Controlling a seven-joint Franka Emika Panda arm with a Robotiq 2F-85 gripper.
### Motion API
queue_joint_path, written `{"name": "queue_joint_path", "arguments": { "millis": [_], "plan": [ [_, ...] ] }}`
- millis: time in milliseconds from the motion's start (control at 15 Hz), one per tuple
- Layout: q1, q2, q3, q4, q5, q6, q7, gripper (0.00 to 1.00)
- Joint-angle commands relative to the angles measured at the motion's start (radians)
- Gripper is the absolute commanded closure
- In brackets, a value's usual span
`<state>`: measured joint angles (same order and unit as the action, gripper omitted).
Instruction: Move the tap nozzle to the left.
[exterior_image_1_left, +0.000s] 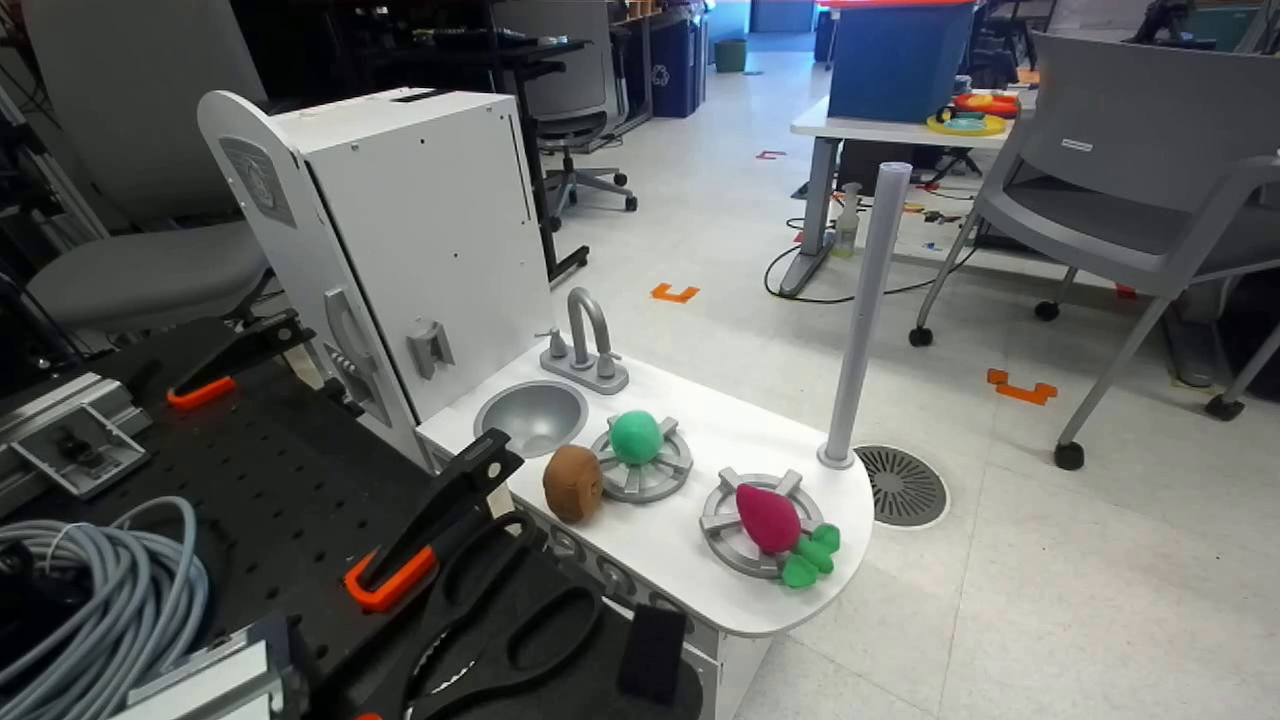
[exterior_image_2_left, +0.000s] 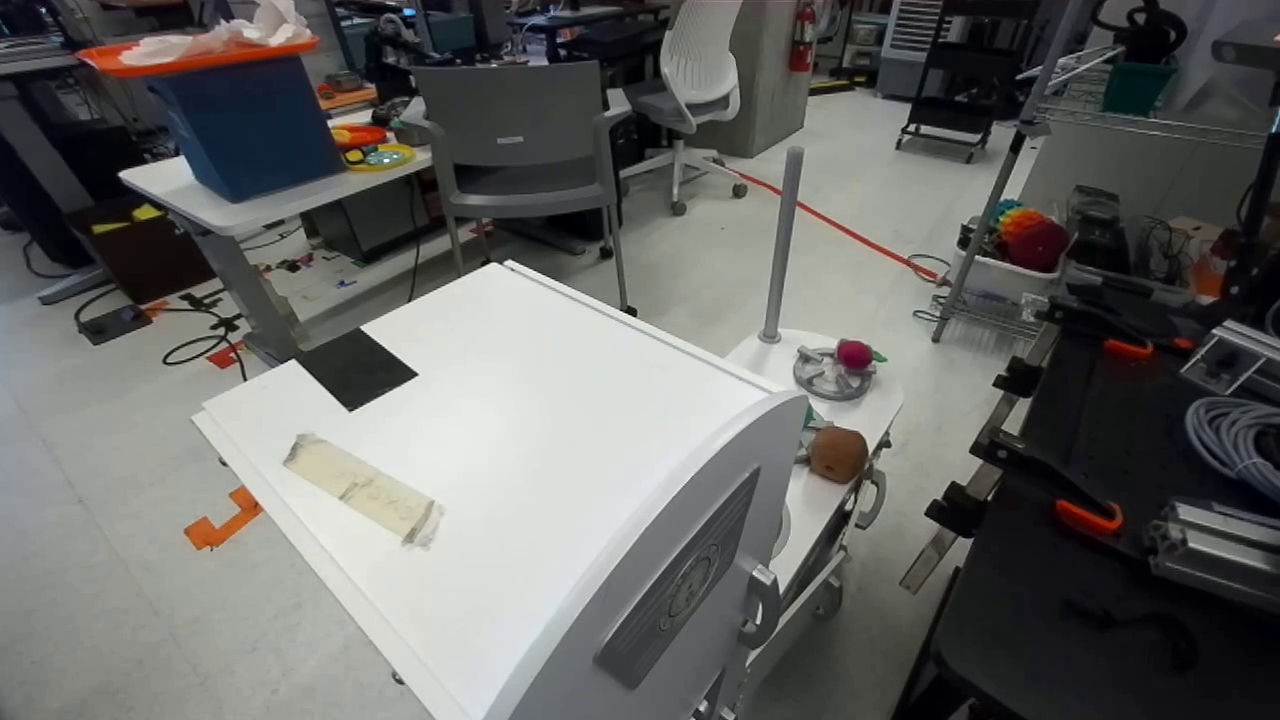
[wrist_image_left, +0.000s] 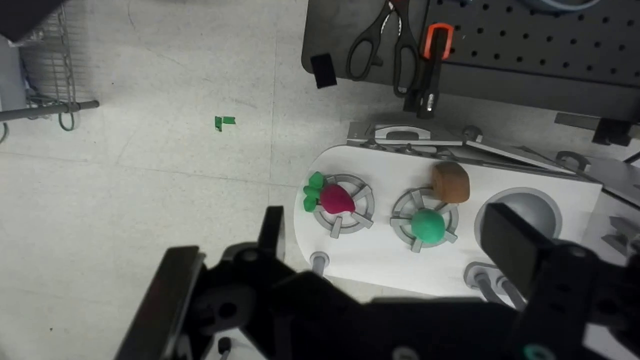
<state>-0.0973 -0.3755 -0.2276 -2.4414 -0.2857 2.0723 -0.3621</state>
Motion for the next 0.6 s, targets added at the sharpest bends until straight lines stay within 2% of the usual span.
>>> {"name": "queue_joint_path", "arguments": {
  "millis": [0, 267, 533],
  "plan": [
    [0.004, 0.261, 0.073, 0.082, -0.048, 0.123, 0.118, 0.0],
    [0.015, 0.54, 0.127, 0.169, -0.161, 0.272, 0.257, 0.0],
    [0.085, 0.817, 0.115, 0.312, -0.303, 0.341, 0.413, 0.0]
  ]
}}
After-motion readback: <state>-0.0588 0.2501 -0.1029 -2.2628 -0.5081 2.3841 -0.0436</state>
